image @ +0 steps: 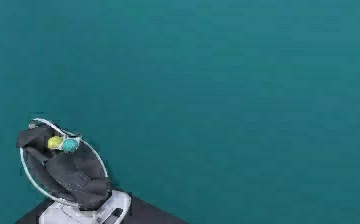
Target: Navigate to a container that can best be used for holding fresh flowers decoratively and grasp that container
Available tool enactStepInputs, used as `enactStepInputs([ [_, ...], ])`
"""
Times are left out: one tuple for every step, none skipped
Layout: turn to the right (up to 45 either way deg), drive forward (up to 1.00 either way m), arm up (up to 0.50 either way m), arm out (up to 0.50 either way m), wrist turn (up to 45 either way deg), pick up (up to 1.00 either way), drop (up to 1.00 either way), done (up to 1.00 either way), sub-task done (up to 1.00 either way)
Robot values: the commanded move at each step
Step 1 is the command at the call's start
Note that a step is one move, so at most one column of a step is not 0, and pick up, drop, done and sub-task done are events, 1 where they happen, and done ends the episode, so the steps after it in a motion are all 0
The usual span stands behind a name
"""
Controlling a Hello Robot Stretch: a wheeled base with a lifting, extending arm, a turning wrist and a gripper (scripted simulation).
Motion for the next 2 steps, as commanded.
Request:
enactStepInputs([
  [0.0,0.0,0.0,0.48,0.0,0.0,0.0,0.0,0.0],
  [0.0,0.0,0.0,0.0,45.0,0.0,0.0,0.0,0.0],
])
